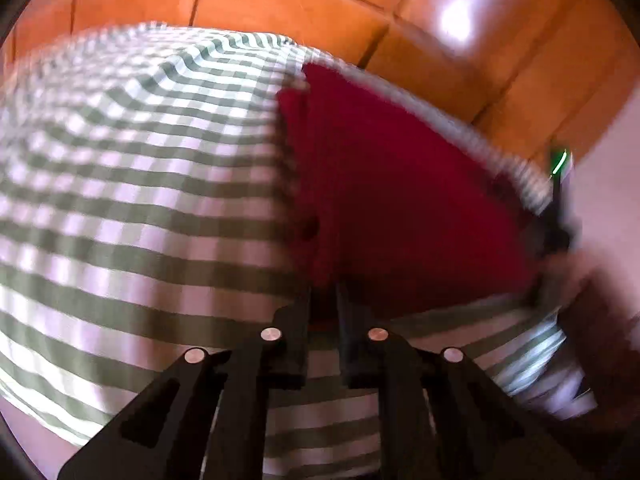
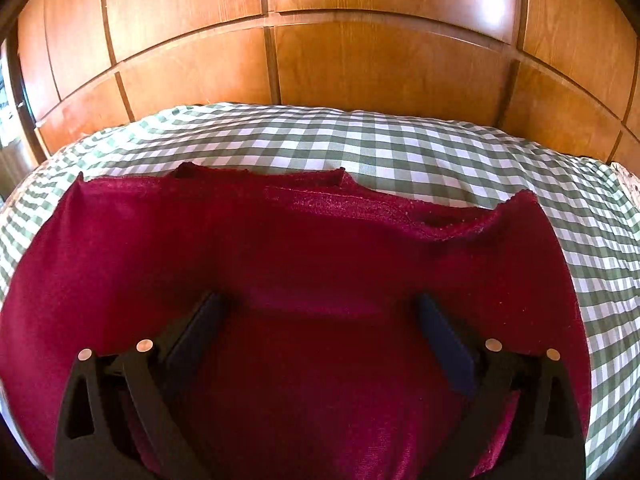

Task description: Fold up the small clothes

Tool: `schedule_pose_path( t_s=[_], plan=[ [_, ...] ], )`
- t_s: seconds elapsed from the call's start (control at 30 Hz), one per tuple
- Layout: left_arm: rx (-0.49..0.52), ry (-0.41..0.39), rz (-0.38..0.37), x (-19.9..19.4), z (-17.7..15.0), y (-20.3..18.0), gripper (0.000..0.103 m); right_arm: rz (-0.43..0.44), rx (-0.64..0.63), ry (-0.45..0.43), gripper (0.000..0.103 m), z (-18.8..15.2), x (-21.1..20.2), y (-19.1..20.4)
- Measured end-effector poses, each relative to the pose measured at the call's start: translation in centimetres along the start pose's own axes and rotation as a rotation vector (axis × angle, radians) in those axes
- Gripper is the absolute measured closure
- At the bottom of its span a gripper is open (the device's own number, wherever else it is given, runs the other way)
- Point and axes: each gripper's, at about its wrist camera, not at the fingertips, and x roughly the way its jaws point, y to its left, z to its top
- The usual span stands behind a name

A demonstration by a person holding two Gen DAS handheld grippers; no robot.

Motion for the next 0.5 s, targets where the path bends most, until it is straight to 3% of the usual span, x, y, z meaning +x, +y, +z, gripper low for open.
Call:
schedule_pose_path(
  t_s=[0.2, 0.33, 0.5],
  plan=[
    [-0.030, -0.001, -0.009, -0.8, -0.3, 0.1, 0.086, 0.012, 0.005, -0.006, 0.006, 0.0, 0.2, -0.2],
    [-0.039, -0.076, 0.042, -3.2, 0.0, -0.7, 0.067, 0.004, 0.013, 0.006, 0.006, 0.0, -0.7, -0.2],
    [0.008, -0.141, -0.022, -4.6, 1.4, -3.2, 0.062, 0.023, 0.049, -0.011, 0.006, -1.7, -5.2, -2.8]
  ],
)
